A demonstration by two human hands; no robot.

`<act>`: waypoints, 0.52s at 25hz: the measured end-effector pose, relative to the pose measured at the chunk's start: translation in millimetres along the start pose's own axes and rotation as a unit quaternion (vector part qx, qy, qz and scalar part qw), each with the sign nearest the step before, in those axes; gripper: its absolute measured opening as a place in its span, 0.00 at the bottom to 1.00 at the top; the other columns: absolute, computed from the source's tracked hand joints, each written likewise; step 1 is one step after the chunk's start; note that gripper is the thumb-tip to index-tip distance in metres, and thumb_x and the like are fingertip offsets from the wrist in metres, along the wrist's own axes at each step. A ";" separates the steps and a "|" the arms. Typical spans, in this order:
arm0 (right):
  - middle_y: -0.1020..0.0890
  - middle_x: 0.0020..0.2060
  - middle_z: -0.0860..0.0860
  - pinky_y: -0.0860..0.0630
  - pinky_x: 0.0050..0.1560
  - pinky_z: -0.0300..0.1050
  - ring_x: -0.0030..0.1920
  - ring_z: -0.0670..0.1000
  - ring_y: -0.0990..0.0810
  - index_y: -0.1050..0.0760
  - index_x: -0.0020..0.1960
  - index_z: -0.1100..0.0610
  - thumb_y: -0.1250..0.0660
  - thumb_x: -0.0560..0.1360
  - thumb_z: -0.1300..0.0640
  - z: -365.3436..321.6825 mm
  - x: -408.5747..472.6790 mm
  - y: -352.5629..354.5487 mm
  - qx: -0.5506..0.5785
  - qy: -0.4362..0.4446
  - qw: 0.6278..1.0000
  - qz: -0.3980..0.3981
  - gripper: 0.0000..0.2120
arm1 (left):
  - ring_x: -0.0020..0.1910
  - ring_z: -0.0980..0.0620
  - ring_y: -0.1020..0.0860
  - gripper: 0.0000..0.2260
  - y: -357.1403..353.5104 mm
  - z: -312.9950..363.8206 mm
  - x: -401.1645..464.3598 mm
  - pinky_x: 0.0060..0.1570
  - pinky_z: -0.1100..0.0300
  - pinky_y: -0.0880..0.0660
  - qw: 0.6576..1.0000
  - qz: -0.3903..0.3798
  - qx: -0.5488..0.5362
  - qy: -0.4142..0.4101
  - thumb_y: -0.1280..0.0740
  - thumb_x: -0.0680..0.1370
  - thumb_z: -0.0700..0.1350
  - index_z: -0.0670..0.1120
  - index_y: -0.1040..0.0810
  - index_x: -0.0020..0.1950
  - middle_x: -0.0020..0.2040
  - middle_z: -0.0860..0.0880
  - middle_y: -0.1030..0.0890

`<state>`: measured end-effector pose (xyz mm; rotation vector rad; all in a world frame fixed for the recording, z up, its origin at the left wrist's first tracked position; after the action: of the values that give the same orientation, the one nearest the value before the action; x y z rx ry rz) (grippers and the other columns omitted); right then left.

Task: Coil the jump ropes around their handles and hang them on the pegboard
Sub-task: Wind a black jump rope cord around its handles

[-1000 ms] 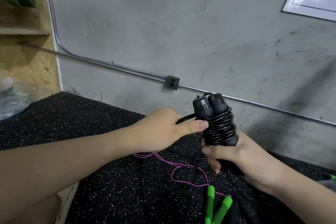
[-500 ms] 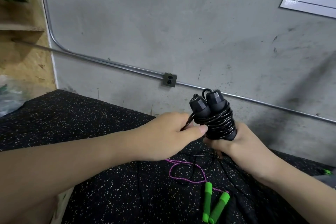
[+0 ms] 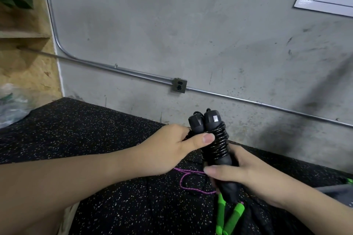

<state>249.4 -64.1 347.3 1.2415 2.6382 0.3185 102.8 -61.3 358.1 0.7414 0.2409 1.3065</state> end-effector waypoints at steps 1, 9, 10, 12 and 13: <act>0.18 0.45 0.62 0.21 0.43 0.51 0.41 0.58 0.18 0.25 0.55 0.58 0.17 0.64 0.48 3.4 -4.0 -7.4 0.098 -0.027 0.993 -0.054 0.27 | 0.39 0.49 0.21 0.41 -2.9 2.4 -1.7 0.52 0.41 0.23 1.000 -0.017 -0.024 -0.006 0.43 0.73 0.78 0.40 0.18 0.54 0.38 0.46 0.19; 0.18 0.40 0.58 0.20 0.34 0.48 0.39 0.63 0.15 0.18 0.47 0.54 0.18 0.62 0.55 3.2 -10.7 -8.5 0.123 -0.039 0.989 -0.066 0.16 | 0.34 0.48 0.25 0.38 -6.7 4.8 -1.2 0.40 0.53 0.26 0.997 -0.075 0.008 0.020 0.40 0.68 0.80 0.43 0.24 0.41 0.34 0.47 0.23; 0.19 0.38 0.58 0.20 0.32 0.47 0.36 0.62 0.15 0.18 0.44 0.54 0.19 0.61 0.57 4.4 -10.1 -4.0 0.121 -0.040 0.991 -0.037 0.13 | 0.30 0.52 0.31 0.34 -3.5 2.5 -1.3 0.35 0.58 0.33 0.996 -0.076 0.034 0.044 0.40 0.68 0.78 0.46 0.29 0.37 0.30 0.51 0.30; 0.19 0.36 0.60 0.21 0.30 0.46 0.32 0.60 0.16 0.19 0.42 0.57 0.20 0.61 0.60 6.3 -9.6 2.0 0.105 -0.040 0.994 -0.003 0.12 | 0.28 0.55 0.36 0.28 -0.5 2.5 -1.9 0.31 0.60 0.40 0.993 -0.083 0.061 0.057 0.39 0.69 0.74 0.48 0.33 0.35 0.28 0.54 0.35; 0.20 0.34 0.61 0.21 0.29 0.45 0.30 0.58 0.17 0.19 0.41 0.57 0.21 0.63 0.61 5.6 -8.7 4.3 0.095 -0.037 0.995 0.009 0.10 | 0.29 0.55 0.36 0.27 -0.3 3.3 -1.8 0.31 0.59 0.40 0.993 -0.086 0.060 0.054 0.39 0.70 0.73 0.49 0.34 0.35 0.29 0.54 0.35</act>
<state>259.6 -67.6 344.0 1.3059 2.6452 0.0240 104.5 -64.2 360.0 0.7358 0.4637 1.1759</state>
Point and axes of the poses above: each hand's wrist, its own x-axis towards the middle knuckle, its own y-axis out of the back of the hand, z = x × y, the point moved 8 cm from there along x, towards the middle knuckle
